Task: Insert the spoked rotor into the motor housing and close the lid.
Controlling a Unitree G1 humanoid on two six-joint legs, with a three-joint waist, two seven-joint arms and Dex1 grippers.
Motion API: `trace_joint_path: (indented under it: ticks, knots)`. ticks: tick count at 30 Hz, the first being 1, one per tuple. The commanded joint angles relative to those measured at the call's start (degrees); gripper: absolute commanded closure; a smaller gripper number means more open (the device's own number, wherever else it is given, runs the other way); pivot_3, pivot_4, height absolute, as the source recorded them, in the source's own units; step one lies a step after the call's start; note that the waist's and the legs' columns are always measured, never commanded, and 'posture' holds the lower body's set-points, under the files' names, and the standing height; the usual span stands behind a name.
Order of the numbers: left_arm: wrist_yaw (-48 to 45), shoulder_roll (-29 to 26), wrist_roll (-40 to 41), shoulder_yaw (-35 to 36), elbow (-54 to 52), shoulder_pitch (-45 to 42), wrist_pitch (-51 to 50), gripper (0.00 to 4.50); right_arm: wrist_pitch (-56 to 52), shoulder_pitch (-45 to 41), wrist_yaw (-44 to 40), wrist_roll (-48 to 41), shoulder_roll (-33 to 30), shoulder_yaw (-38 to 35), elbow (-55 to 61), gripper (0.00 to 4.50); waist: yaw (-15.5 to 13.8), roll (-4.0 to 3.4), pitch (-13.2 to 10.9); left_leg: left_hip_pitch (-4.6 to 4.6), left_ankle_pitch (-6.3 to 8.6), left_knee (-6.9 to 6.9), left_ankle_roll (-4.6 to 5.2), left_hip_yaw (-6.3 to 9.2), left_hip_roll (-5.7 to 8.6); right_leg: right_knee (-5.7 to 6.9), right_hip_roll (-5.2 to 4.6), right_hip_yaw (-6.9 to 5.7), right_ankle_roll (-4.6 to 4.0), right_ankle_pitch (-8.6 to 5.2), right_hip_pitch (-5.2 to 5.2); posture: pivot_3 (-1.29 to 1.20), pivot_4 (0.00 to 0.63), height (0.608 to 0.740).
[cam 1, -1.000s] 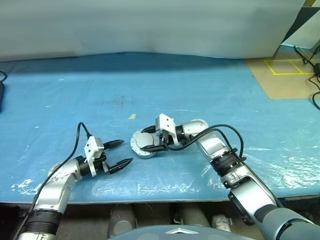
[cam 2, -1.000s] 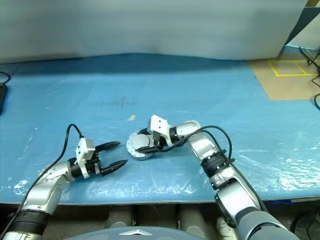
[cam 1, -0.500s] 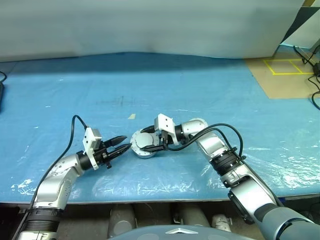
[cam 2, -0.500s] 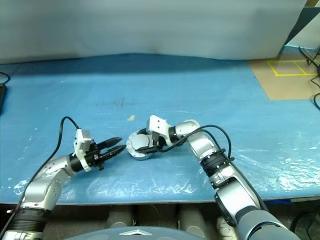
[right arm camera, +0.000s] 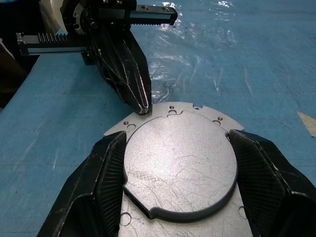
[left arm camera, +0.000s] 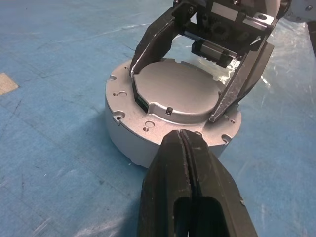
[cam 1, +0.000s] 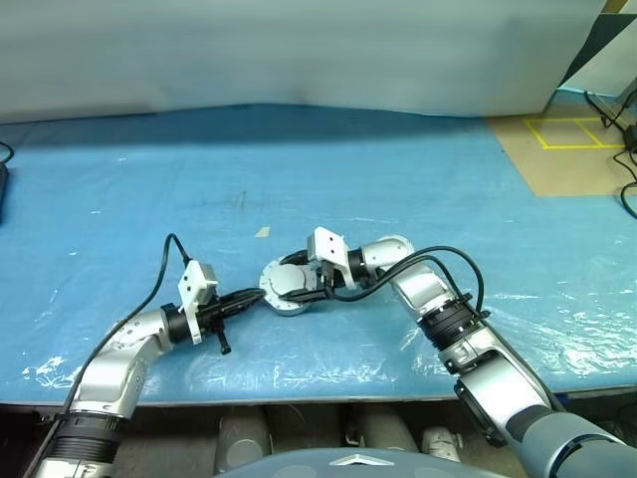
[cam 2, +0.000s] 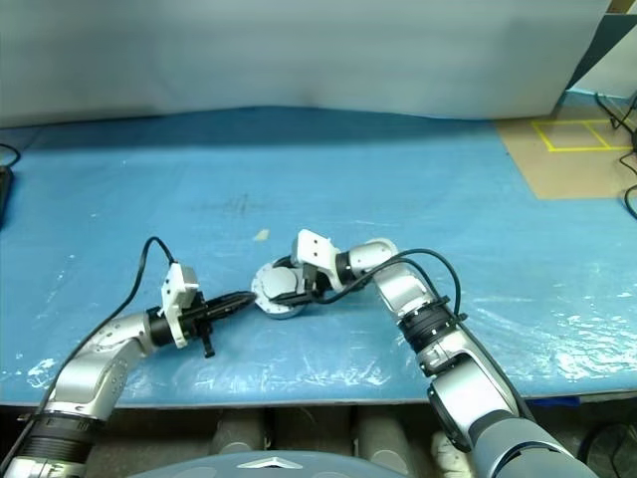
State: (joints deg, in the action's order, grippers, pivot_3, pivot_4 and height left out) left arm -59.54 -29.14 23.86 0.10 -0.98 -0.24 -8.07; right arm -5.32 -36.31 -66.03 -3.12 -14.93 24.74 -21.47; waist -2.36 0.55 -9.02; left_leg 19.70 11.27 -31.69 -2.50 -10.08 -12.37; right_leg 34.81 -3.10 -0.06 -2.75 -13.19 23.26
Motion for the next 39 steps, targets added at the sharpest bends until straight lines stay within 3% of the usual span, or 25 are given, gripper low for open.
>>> trace_joint_path:
  ticks: [1, 23, 24, 27, 32, 39]
  knots:
    - [0.28, -0.33, -1.70, -1.11, 0.43, 0.25, 0.42, 4.48, -0.80, 1.38, 1.67, 3.84, -1.66, 1.45, -3.30, 1.56, 0.00, -0.01, 0.00, 0.00, 0.00, 0.00, 0.00, 0.00, 0.02, 0.00, -0.01, 0.00, 0.00, 0.00, 0.00, 0.00, 0.150, 0.740]
    - [1.12, 1.26, -6.33, -4.19, 8.48, 0.05, 6.88, 4.48, -2.25, 1.69, -0.19, 2.65, -2.20, 1.69, -2.29, 1.56, -0.21, -0.35, 0.24, -0.10, 0.00, 0.13, 0.01, 0.02, 0.17, -0.02, -0.10, 0.04, 0.30, -0.17, -0.10, 0.00, 0.150, 0.740]
    - [1.05, 1.24, -6.64, -4.36, 9.09, 0.13, 7.69, 4.50, -1.87, 1.70, -0.16, 2.74, -2.32, 1.67, -2.08, 0.82, -0.22, -0.37, 0.28, -0.10, 0.00, 0.14, 0.01, 0.02, 0.18, -0.03, -0.10, 0.04, 0.31, -0.18, -0.10, 0.00, 0.150, 0.740]
    - [1.01, 1.37, -7.11, -4.86, 10.54, 0.22, 9.70, 4.50, -1.10, 2.13, -0.77, 1.34, -2.80, 0.49, -0.25, 0.03, -0.24, -0.43, 0.36, -0.13, 0.00, 0.18, 0.01, 0.02, 0.19, -0.08, -0.11, 0.06, 0.35, -0.20, -0.14, 0.00, 0.150, 0.740]
    - [0.82, 1.55, -7.55, -4.86, 14.13, -0.46, 12.74, 4.50, -9.71, 3.70, -4.48, -10.49, -2.92, -6.81, 8.80, 0.03, -0.46, -0.44, 0.35, -0.14, 0.00, 0.40, 0.01, 0.02, 0.33, -0.12, -0.20, 0.07, 0.36, -0.21, -0.11, 0.00, 0.150, 0.740]
    - [-0.05, 1.49, -7.67, -4.33, 17.81, -1.82, 15.59, 4.50, -19.79, 4.32, 1.13, -16.92, -3.46, -14.63, 13.74, 0.03, -0.92, -0.44, 0.35, 0.06, -0.01, 0.43, 0.01, 0.01, 0.44, -0.21, -0.26, 0.09, 0.29, -0.19, 0.04, 0.00, 0.150, 0.740]
